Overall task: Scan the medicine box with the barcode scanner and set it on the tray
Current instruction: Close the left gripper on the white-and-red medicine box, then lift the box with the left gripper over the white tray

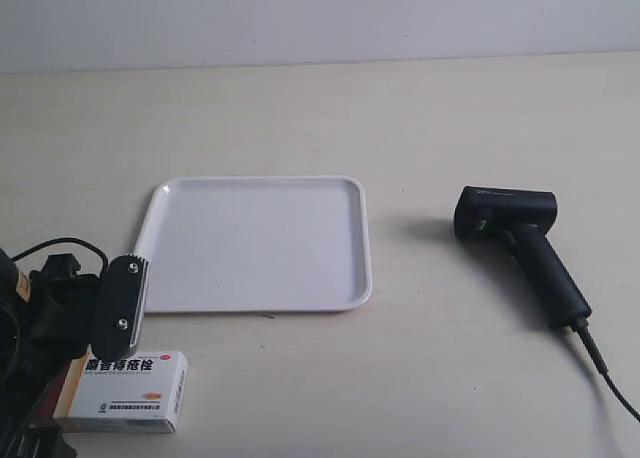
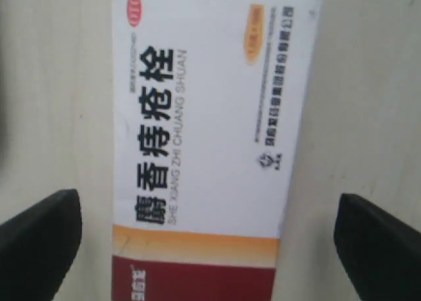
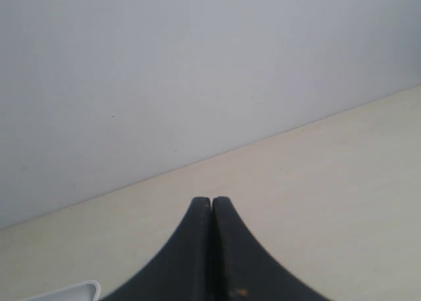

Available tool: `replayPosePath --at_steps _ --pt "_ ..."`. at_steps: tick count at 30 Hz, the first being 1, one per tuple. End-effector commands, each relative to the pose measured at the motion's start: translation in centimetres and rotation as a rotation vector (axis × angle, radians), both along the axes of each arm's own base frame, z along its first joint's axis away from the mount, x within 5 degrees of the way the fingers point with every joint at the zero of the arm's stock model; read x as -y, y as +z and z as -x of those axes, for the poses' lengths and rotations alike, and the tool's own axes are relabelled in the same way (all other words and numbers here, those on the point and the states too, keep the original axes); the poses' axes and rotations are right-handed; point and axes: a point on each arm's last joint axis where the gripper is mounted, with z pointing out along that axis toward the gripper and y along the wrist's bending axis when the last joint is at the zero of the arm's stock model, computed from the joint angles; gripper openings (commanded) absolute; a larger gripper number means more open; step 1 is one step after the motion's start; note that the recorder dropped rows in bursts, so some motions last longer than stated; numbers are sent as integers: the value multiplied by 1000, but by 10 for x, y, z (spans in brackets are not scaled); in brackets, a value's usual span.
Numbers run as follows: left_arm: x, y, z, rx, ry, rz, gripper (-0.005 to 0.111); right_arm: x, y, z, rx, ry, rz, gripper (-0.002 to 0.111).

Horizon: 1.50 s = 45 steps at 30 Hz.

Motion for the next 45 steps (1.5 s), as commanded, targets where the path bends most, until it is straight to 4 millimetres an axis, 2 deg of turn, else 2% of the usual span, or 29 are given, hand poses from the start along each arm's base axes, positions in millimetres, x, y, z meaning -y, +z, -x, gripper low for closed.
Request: replayPosePath --at_steps 1,5,7,8,10,14,18,22,26,29,33,36,39,42,45 --pt "6 -16 -7 7 -8 -3 105 0 -1 0 3 -5 10 1" --pt "6 -25 -9 -1 -11 -11 104 0 -1 0 3 -5 10 1" --pt "6 -27 -9 -7 -19 -15 98 0 -1 0 3 -5 10 1" --pt "6 -27 -9 -8 -23 -16 90 0 -1 0 3 -5 10 1" --pt "6 -27 -9 -8 -23 -16 67 0 -1 0 3 -5 10 1" --pt "6 -27 -9 -9 -29 -19 1 0 -1 0 3 -5 10 1" --pt "7 -14 -9 -17 -48 -21 4 0 -1 0 6 -6 10 1" --pt "14 29 -18 27 -39 19 4 0 -1 0 4 -5 10 0" --pt "28 75 -43 201 121 149 4 0 -2 0 -2 -2 18 0" --pt "33 95 -64 278 194 209 4 -1 -4 -4 -57 5 -13 0" --pt "41 84 -81 261 246 211 4 -4 -7 -15 -167 33 27 0" --pt "51 75 -91 236 348 280 4 -9 -3 -32 -278 77 88 0" --pt "59 65 -97 188 443 327 4 -15 -12 -50 -427 103 118 1" --pt "60 56 -100 160 482 328 4 -21 -20 -73 -530 92 139 11" --pt "54 48 -111 172 577 349 4 -35 -22 -104 -634 137 191 31"
